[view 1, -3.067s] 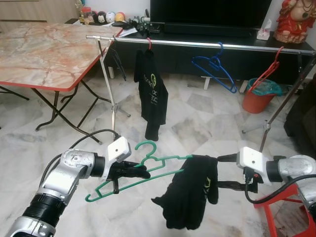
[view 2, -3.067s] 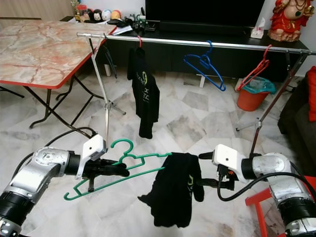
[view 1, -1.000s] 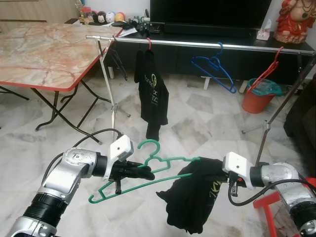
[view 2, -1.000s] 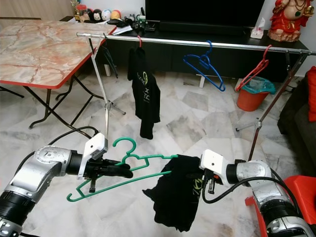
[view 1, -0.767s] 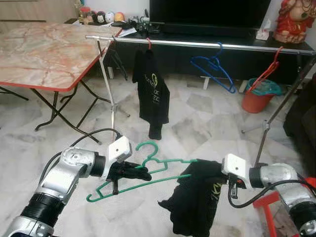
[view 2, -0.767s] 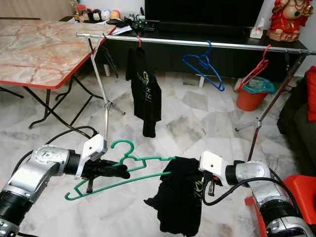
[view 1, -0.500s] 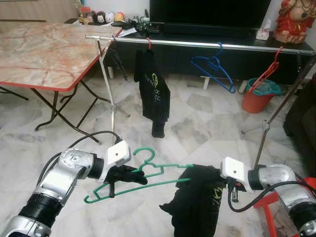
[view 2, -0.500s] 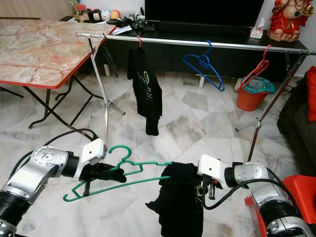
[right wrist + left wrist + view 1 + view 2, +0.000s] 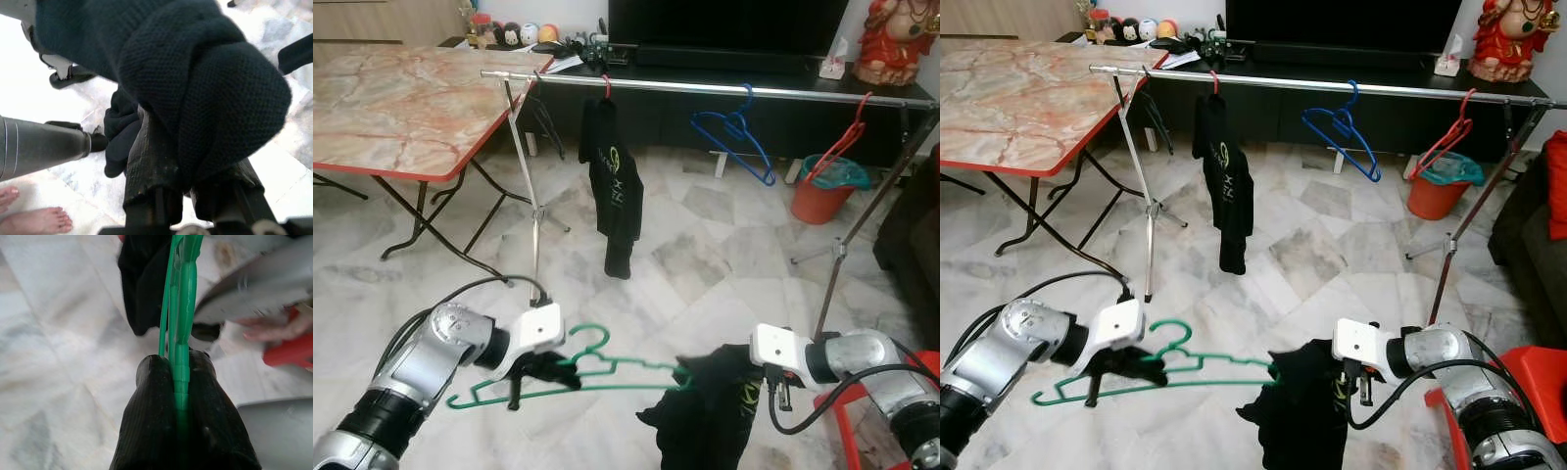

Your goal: Hang hanger

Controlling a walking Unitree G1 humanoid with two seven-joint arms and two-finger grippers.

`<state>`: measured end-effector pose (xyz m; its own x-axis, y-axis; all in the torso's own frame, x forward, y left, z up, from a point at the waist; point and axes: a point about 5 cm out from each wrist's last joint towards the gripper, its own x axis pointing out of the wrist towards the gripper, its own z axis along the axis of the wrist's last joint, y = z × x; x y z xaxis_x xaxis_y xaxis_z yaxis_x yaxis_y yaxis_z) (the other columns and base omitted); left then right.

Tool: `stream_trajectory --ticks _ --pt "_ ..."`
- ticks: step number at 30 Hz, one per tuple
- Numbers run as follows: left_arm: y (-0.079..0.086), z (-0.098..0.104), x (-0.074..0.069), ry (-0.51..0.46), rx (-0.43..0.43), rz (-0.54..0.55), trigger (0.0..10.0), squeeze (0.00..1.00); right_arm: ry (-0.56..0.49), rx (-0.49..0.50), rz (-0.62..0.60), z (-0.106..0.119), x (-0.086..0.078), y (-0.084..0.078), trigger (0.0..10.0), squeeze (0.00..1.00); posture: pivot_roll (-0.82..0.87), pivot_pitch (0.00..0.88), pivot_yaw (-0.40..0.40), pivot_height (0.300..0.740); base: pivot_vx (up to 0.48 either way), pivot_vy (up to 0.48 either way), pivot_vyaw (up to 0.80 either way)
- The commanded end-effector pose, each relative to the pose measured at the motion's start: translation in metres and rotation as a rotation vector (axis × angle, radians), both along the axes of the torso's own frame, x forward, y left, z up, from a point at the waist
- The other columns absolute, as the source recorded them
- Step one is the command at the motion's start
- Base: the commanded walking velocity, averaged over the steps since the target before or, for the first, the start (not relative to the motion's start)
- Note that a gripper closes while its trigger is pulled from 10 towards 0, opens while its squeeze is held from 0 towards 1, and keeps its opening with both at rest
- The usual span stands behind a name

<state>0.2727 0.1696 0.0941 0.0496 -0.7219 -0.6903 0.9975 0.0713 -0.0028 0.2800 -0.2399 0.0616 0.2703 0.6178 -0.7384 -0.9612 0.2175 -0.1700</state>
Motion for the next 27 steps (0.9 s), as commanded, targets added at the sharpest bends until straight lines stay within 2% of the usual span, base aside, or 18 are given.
stream_trajectory --ticks 1,3,8,9,10,11,12,13,14,15,16,17,18,21,22,23,24,27 --pt "0.004 -0.005 -0.004 0.016 0.053 -0.038 0.0 0.0 -0.032 -0.036 0.019 0.007 0.005 -0.003 0.0 0.0 -0.1 0.0 -0.037 0.74 0.0 0.0 0.0" --pt "0.008 -0.012 -0.007 0.02 0.122 -0.058 0.0 0.0 -0.034 -0.066 0.031 0.005 0.004 -0.004 0.0 0.0 -0.1 0.0 -0.038 0.74 0.0 0.0 0.0" --pt "0.011 -0.022 -0.007 -0.011 0.187 -0.038 0.0 0.0 -0.053 -0.018 0.004 0.007 0.007 0.0 0.0 0.0 -0.1 0.0 -0.037 0.74 0.0 0.0 0.0" --pt "0.012 -0.027 -0.006 -0.029 0.21 -0.023 0.7 0.0 -0.062 -0.004 -0.01 0.007 0.009 0.002 0.0 0.0 -0.1 0.0 -0.037 0.74 0.0 0.0 0.0" --pt "0.013 -0.037 -0.005 -0.061 0.251 0.009 2.2 0.0 -0.089 0.023 -0.05 0.008 0.012 0.004 0.0 0.0 -0.1 0.0 -0.036 0.74 0.0 0.0 0.0" --pt "0.013 -0.041 -0.004 -0.091 0.267 0.026 4.5 0.0 -0.106 0.032 -0.075 0.008 0.014 0.005 0.0 0.0 -0.1 0.0 -0.036 0.74 0.0 0.0 0.0" --pt "0.013 -0.046 -0.001 -0.126 0.28 0.057 10.0 0.0 -0.125 0.044 -0.111 0.007 0.017 0.006 0.0 0.0 -0.1 0.0 -0.036 0.74 0.0 0.0 0.0" --pt "0.013 -0.055 0.002 -0.178 0.284 0.143 10.0 0.0 -0.165 0.058 -0.22 0.005 0.023 0.006 0.0 0.0 -0.1 0.0 -0.04 0.74 0.0 0.0 0.0" --pt "0.013 -0.055 0.002 -0.178 0.284 0.143 10.0 0.0 -0.165 0.058 -0.22 0.005 0.023 0.006 0.0 0.0 -0.1 0.0 -0.04 0.74 0.0 0.0 0.0" --pt "0.012 -0.066 0.002 -0.206 0.279 0.232 10.0 0.0 -0.192 0.07 -0.331 0.0 0.026 0.007 0.0 0.0 -0.1 0.0 -0.037 0.74 0.0 0.0 0.0" --pt "0.012 -0.078 -0.001 -0.191 0.248 0.33 10.0 0.0 -0.196 0.096 -0.415 -0.008 0.027 0.01 0.0 0.0 -0.1 0.0 -0.035 0.74 0.0 0.0 0.0" --pt "0.012 -0.078 -0.001 -0.191 0.248 0.33 10.0 0.0 -0.196 0.096 -0.415 -0.008 0.027 0.01 0.0 0.0 -0.1 0.0 -0.035 0.74 0.0 0.0 0.0" --pt "0.014 -0.089 -0.005 -0.159 0.186 0.487 10.0 0.0 -0.201 0.14 -0.524 -0.017 0.025 0.015 0.0 0.0 -0.11 0.0 -0.028 0.74 0.0 0.0 0.0" --pt "0.021 -0.102 -0.007 -0.152 0.142 0.737 10.0 0.0 -0.204 0.203 -0.7 -0.031 0.022 0.022 0.0 0.0 -0.11 0.0 -0.02 0.74 0.0 0.0 0.0" --pt "0.029 -0.105 -0.005 -0.163 0.102 0.924 10.0 0.0 -0.194 0.247 -0.851 -0.042 0.018 0.024 0.0 0.0 -0.1 0.0 -0.017 0.74 0.0 0.0 0.0" --pt "0.029 -0.105 -0.005 -0.163 0.102 0.924 10.0 0.0 -0.194 0.247 -0.851 -0.042 0.018 0.024 0.0 0.0 -0.1 0.0 -0.017 0.74 0.0 0.0 0.0" --pt "0.037 -0.109 -0.006 -0.169 0.093 1.062 10.0 0.0 -0.194 0.284 -1.008 -0.05 0.014 0.023 0.0 0.0 -0.09 0.0 -0.015 0.74 0.0 0.0 0.0" --pt "0.047 -0.116 -0.013 -0.179 0.139 1.142 10.0 0.0 -0.189 0.308 -1.184 -0.06 0.006 0.018 0.0 0.0 -0.09 0.0 -0.006 0.74 0.0 0.0 0.0"
